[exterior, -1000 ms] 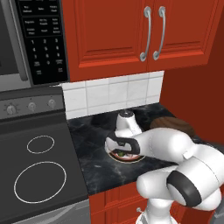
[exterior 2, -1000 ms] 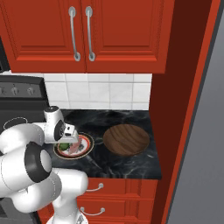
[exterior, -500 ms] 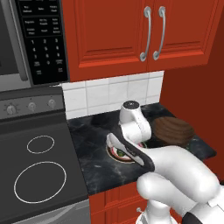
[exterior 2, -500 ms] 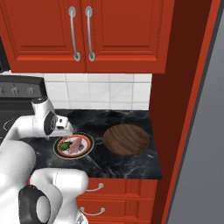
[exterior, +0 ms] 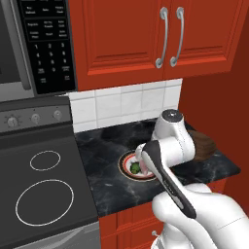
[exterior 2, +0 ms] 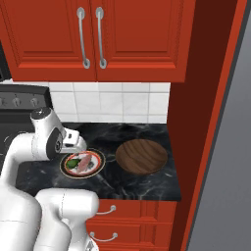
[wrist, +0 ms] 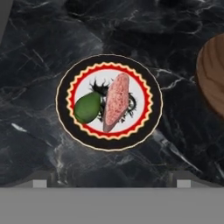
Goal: Place the steak on the plate and place the avocado on the same plate.
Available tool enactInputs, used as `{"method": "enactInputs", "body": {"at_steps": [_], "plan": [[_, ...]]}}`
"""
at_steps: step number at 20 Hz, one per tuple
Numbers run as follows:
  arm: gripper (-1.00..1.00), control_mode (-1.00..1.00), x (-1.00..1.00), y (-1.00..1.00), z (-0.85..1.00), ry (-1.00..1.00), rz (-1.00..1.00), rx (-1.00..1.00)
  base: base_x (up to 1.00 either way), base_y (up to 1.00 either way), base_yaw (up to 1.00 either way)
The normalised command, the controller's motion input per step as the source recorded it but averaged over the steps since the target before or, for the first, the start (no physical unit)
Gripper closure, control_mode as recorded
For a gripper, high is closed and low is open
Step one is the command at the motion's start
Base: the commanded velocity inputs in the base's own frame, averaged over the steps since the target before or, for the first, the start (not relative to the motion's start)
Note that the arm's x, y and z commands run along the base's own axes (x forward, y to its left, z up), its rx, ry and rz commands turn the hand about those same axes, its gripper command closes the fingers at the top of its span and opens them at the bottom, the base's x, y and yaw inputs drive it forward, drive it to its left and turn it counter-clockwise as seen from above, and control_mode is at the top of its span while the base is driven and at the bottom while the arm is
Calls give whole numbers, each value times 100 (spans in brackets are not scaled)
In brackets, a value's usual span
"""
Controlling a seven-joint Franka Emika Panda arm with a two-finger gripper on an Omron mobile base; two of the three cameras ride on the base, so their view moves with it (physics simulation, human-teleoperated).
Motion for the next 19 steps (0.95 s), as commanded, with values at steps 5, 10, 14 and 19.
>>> {"method": "enactInputs", "body": {"at_steps": [5,10,14,19], "plan": [[-100,-100,-19,-53,52,0,-10,8,0,0,0],[-100,-100,-18,-48,49,0,-11,16,0,0,0],[-100,-100,-41,-29,40,-8,-6,21,0,0,0],[-100,-100,-64,-4,55,-14,-1,5,0,0,0]]}}
